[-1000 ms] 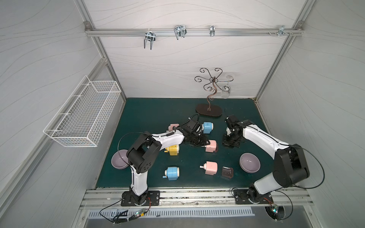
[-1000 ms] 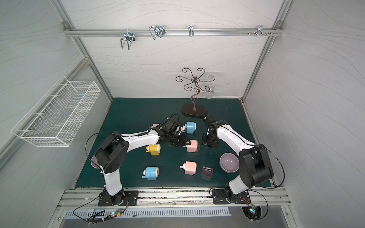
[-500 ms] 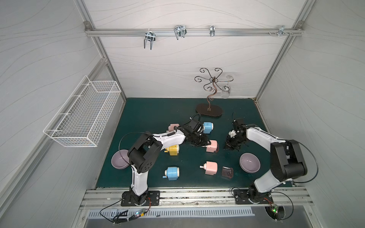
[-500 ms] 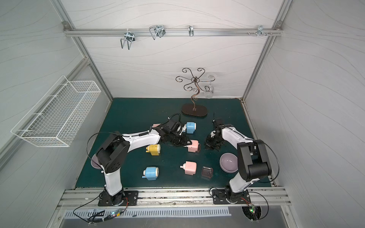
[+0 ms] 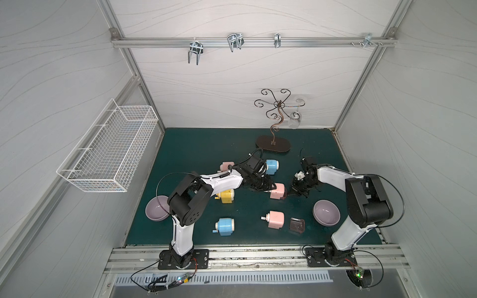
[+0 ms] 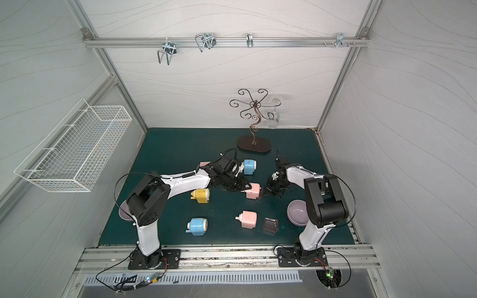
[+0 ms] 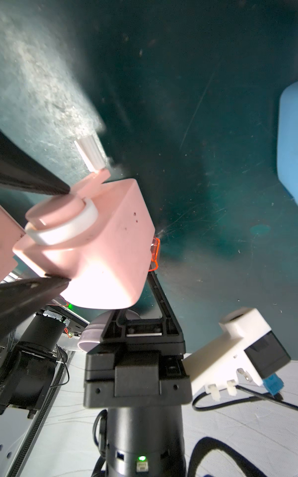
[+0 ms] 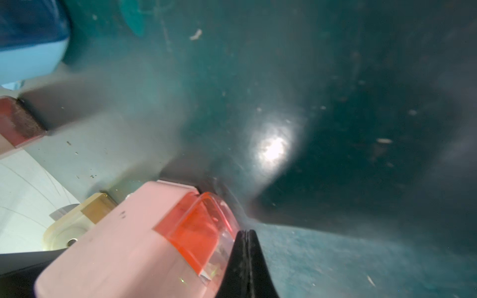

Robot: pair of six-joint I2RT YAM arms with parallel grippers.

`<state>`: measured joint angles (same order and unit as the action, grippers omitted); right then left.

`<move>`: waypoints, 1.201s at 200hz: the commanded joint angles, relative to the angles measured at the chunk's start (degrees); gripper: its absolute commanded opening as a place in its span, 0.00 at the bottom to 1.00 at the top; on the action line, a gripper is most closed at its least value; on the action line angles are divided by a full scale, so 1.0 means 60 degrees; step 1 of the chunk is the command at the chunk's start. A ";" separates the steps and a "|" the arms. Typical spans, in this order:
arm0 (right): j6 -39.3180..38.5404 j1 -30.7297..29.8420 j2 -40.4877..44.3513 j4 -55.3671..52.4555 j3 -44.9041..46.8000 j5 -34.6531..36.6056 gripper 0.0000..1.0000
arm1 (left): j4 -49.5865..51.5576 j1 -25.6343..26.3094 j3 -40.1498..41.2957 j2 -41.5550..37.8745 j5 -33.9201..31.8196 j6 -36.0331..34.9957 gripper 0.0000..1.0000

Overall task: Put the tray back into the pencil sharpener
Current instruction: Close the container of the pencil sharpener.

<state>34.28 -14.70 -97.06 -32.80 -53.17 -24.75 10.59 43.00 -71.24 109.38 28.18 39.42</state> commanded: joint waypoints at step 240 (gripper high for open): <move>0.0050 -0.0727 0.0888 -0.0752 -0.0433 0.1068 0.09 | 0.0199 0.0109 -0.0261 0.0131 -0.0215 -0.0132 0.57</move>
<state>35.46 -19.42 -95.07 -33.52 -54.13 -20.99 10.66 43.07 -71.31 109.38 27.83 39.38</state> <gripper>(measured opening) 0.080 0.562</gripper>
